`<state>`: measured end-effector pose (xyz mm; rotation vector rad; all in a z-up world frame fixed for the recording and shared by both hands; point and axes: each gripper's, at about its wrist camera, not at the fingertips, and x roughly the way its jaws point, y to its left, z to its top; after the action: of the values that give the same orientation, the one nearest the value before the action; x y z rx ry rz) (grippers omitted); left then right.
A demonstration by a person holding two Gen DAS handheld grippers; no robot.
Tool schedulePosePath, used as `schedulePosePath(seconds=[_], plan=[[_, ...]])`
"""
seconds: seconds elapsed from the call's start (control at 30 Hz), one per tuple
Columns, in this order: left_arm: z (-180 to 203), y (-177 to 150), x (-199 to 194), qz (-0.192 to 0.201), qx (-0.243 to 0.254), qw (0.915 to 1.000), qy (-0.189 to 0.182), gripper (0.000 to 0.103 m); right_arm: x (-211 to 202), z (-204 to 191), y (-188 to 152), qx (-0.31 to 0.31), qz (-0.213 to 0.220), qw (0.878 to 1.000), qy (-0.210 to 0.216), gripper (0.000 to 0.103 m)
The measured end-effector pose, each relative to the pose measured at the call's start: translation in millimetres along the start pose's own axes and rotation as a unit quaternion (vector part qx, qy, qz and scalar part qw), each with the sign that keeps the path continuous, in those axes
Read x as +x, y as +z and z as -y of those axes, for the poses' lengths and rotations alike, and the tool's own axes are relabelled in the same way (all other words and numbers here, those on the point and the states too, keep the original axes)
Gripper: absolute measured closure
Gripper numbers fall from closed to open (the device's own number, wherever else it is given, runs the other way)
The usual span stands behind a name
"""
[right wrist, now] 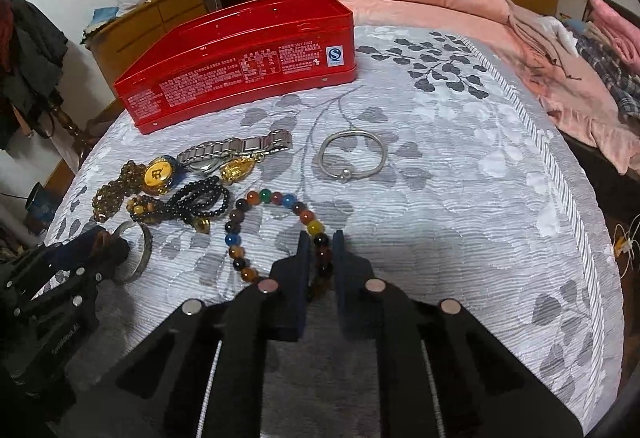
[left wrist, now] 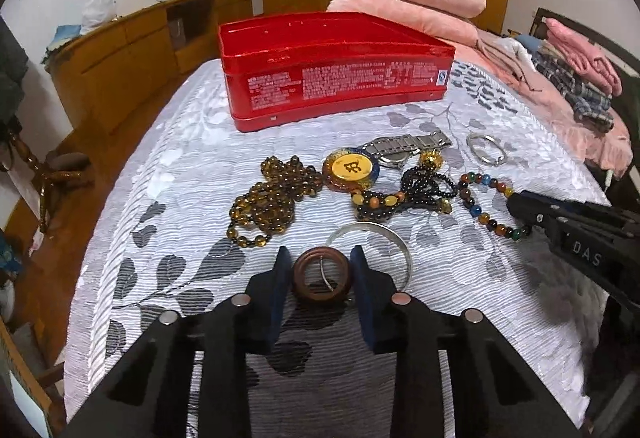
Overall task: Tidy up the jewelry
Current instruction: 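Grasp the silver bangle with the left tool while the right tool grasps the multicolour bead bracelet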
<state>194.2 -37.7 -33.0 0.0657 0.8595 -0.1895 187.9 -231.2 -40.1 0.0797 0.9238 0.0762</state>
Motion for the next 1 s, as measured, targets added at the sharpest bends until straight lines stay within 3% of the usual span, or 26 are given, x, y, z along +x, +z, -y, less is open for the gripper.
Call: schedulePosePath(seconds=[0.07, 0.13, 0.27, 0.5, 0.57, 0.63, 0.7, 0.87, 1.0], plan=[[-6, 0, -3, -0.001, -0.022, 0.9996, -0.017, 0.067, 0, 0, -1, 0.001, 0.000, 1.000, 0.001, 0.093], [-8, 1, -5, -0.004, -0.037, 0.9989, -0.029, 0.038, 0, 1, 0, 0.001, 0.000, 1.000, 0.002, 0.093], [4, 1, -9, 0.006, -0.018, 0.9995, -0.025, 0.030, -1, 1, -1, 0.002, 0.000, 1.000, 0.002, 0.093], [16, 2, 5, -0.018, 0.003, 0.9998, -0.012, 0.030, -1, 1, -1, 0.003, 0.000, 1.000, 0.005, 0.093], [16, 2, 5, -0.015, 0.003, 0.9998, -0.009, 0.036, -1, 2, -1, 0.004, 0.000, 1.000, 0.005, 0.093], [13, 1, 4, -0.010, -0.003, 1.0000, -0.001, 0.050, -1, 2, -1, 0.004, 0.000, 1.000, 0.007, 0.091], [7, 1, 3, -0.005, -0.013, 0.9999, -0.004, 0.055, -1, 1, -1, 0.002, 0.000, 1.000, 0.008, 0.090], [6, 1, 3, -0.002, -0.013, 0.9999, -0.002, 0.055, 1, -2, 0, -0.004, -0.002, 1.000, 0.002, 0.090], [3, 0, 1, 0.001, -0.022, 0.9997, -0.007, 0.055, 1, -2, 0, -0.004, 0.000, 1.000, 0.000, 0.096]])
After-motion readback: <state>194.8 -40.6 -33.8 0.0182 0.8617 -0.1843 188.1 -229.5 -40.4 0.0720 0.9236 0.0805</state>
